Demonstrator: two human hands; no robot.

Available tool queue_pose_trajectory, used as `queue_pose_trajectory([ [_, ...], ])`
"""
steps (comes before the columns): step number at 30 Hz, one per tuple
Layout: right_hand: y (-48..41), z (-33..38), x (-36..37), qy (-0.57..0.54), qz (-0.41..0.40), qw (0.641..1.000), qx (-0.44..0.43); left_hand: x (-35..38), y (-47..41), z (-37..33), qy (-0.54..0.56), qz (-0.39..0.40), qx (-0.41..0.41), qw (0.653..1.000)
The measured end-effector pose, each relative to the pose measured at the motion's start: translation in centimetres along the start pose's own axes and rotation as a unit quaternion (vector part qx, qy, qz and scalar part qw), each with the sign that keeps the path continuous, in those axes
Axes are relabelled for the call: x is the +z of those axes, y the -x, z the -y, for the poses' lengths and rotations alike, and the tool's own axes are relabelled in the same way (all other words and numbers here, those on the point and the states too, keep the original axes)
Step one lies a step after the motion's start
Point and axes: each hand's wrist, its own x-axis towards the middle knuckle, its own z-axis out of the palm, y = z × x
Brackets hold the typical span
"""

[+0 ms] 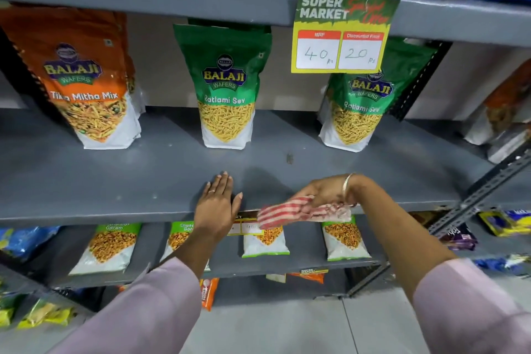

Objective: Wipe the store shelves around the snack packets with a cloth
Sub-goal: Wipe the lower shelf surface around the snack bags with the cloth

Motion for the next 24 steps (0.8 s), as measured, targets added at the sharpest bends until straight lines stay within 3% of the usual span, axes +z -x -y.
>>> queue_pose_trajectory([
  [1,0.7,-0.1,-0.6,-0.019,-0.037,0.999,-0.005,-0.1,0.0,0.0,0.005,0.000,-0.002,1.000],
  [3,0.1,0.0,-1.3,-0.008,-0.204,0.979,-0.009,-0.2,0.0,-0.2,0.002,0.005,-0.011,1.000],
  [5,-1.9,-0.2,-0.4,0.104,-0.339,0.935,0.016,-0.3,0.1,-0.3,-0.020,0.026,-0.019,0.999],
  [7,-4.8,-0.3,2.4,0.230,-0.353,0.907,0.021,-0.3,0.2,-0.4,-0.024,0.031,-0.022,0.999],
  [10,-8.2,0.6,6.4,0.198,-0.368,0.907,0.055,-0.3,0.3,-0.2,-0.044,0.029,-0.010,0.999],
  [14,-8.6,1.2,6.6,0.229,-0.346,0.910,-0.005,-0.1,0.1,-0.1,-0.052,0.029,0.000,0.998],
  [17,-6.8,-2.6,4.0,0.251,-0.354,0.898,0.079,0.0,0.0,0.0,-0.053,0.030,-0.002,0.998],
  [22,-4.7,-5.6,1.2,0.083,-0.429,0.855,0.279,0.2,-0.1,0.0,-0.040,0.033,-0.006,0.999],
  [24,-6.9,-4.2,1.8,0.115,-0.421,0.867,0.240,0.3,-0.2,0.0,-0.039,0.030,-0.007,0.999],
])
